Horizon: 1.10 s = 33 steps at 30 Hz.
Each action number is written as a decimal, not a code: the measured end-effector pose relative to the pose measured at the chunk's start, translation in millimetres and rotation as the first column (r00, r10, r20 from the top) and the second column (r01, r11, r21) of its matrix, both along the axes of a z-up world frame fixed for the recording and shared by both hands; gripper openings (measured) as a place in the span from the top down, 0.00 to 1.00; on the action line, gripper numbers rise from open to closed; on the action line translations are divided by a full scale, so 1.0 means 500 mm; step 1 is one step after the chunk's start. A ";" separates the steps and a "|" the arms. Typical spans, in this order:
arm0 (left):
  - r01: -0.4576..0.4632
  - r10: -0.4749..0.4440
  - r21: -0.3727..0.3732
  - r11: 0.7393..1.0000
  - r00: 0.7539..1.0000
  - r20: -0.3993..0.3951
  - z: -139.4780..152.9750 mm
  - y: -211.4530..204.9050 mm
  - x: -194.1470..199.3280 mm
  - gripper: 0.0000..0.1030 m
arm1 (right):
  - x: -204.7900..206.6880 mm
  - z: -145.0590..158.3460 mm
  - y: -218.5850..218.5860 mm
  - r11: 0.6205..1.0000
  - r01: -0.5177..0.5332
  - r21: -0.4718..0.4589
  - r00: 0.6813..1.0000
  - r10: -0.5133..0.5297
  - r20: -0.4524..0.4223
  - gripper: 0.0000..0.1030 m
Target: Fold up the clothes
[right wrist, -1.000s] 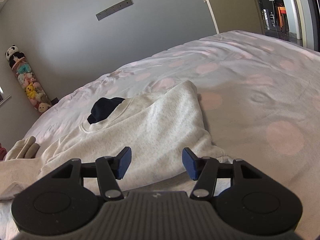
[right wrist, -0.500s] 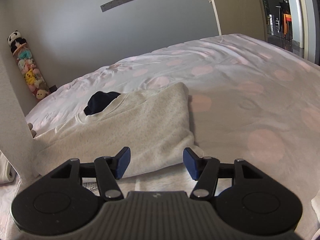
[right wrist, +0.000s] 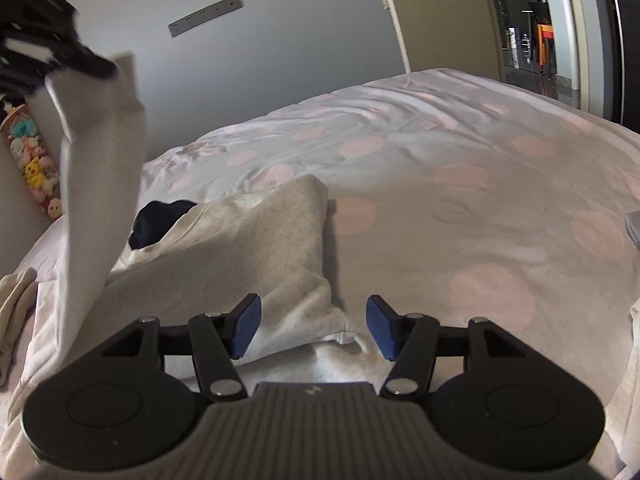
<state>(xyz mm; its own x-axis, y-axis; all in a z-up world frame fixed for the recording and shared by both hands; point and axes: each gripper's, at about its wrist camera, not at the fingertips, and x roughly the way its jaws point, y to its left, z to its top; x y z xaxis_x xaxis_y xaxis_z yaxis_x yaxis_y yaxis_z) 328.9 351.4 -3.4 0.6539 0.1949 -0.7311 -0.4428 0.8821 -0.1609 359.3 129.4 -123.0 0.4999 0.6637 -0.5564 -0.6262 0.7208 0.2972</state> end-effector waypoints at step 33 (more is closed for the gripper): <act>-0.376 0.374 0.004 0.927 0.922 -0.103 -0.224 0.262 -0.506 0.83 | -0.025 -0.020 0.063 0.996 -0.088 -0.010 0.992 0.089 0.089 0.69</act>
